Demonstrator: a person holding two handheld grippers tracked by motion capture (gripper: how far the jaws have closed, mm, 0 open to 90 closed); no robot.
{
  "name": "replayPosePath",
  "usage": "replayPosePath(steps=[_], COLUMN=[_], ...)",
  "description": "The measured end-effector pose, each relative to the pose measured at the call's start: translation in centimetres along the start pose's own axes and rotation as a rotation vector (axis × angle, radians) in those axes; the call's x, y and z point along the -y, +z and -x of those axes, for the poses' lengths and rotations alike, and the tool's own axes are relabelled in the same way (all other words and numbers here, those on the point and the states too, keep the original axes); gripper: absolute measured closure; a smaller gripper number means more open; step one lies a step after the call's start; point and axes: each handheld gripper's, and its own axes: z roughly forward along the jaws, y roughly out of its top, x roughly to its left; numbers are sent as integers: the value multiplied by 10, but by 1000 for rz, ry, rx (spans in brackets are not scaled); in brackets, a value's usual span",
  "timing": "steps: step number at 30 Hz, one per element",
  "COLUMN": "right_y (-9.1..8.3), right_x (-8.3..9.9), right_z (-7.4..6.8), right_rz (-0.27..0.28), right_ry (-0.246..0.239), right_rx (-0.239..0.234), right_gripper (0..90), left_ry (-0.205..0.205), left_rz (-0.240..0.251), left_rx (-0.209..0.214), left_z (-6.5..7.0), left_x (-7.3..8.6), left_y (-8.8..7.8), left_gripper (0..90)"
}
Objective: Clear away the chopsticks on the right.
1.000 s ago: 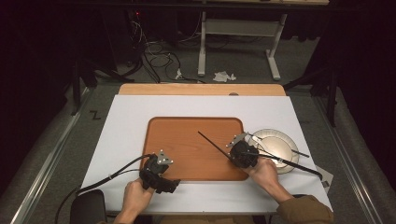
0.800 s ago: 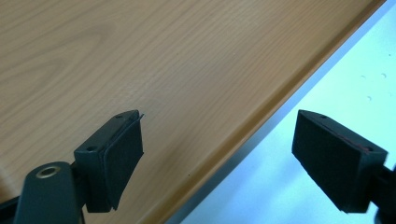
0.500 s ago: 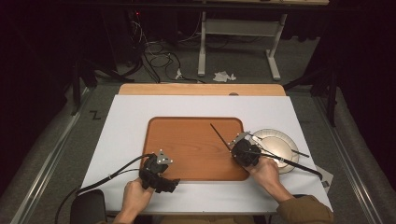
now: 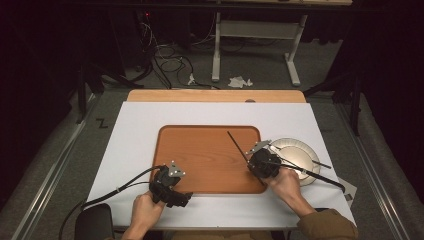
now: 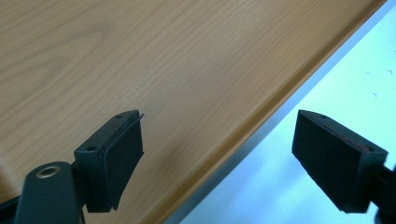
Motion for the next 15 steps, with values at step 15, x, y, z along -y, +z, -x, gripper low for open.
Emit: replayPosePath(steps=[15], right_y=[-21], right_x=[4], right_z=[4], right_rz=[92], right_ry=[-54], right_rx=[-45], right_gripper=[670], left_ry=[1], left_rz=[2], left_rx=[2], left_z=[0], left_x=[0], left_y=[0], left_gripper=[166])
